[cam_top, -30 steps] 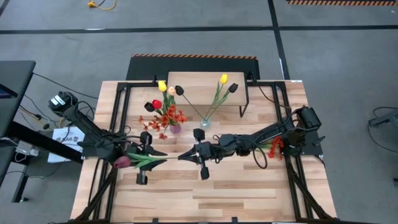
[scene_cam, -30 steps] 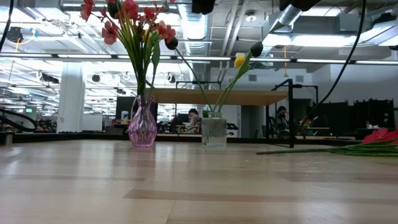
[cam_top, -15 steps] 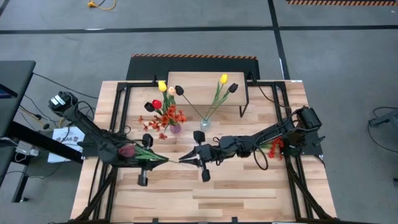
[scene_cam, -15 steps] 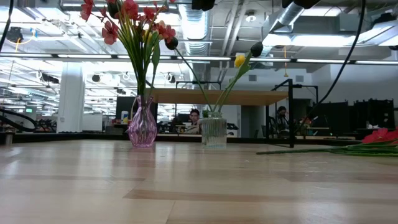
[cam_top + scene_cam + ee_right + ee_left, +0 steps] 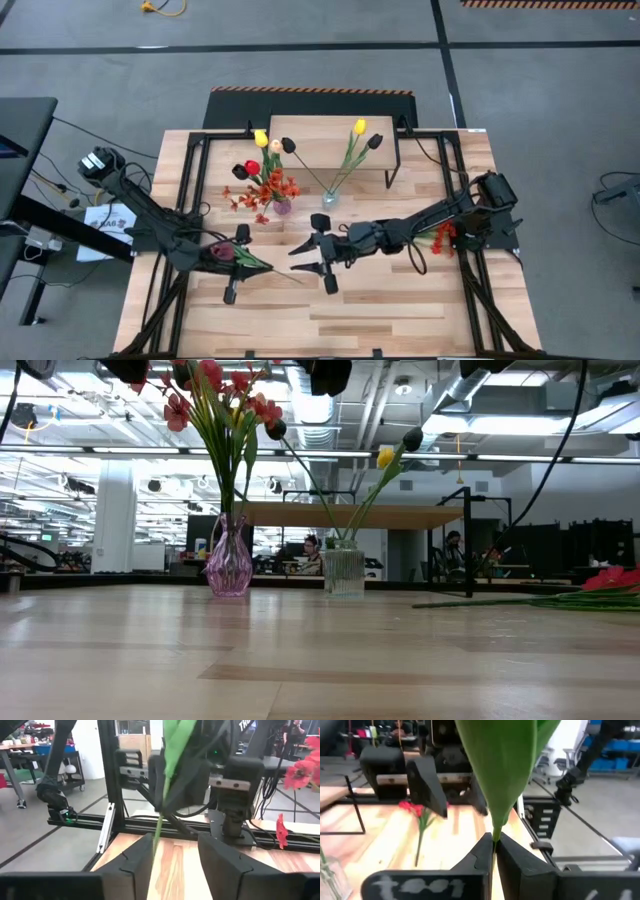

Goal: Pick and place flowers into a vace then onto a shelf
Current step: Put the violet tulip into the transparent vase

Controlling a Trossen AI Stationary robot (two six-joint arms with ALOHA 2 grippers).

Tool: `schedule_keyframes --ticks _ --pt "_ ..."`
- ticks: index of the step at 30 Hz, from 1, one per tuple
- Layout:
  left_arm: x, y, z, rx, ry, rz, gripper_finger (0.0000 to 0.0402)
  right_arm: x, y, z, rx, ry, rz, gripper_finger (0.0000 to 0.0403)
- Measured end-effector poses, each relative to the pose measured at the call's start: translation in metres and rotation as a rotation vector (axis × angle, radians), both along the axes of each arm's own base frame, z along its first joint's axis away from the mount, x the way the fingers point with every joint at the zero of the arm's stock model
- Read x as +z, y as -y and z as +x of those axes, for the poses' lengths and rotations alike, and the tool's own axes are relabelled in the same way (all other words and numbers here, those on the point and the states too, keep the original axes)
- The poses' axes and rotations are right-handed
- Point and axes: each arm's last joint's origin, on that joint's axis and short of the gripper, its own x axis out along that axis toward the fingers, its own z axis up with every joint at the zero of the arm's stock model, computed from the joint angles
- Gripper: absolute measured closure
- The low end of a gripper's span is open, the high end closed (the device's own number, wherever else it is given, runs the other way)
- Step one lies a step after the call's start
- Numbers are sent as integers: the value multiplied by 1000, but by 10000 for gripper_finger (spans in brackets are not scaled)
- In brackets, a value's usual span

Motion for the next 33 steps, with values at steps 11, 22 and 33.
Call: schedule_keyframes --ticks 11,22,33 --pt "-3 5 11 -1 -145 30 401 0 -7 -2 17 2 3 240" --pt "7 26 58 -26 -200 119 401 0 -16 -5 40 6 3 241" --pt "5 30 85 13 -216 152 401 -1 -20 -7 55 -10 -4 243"
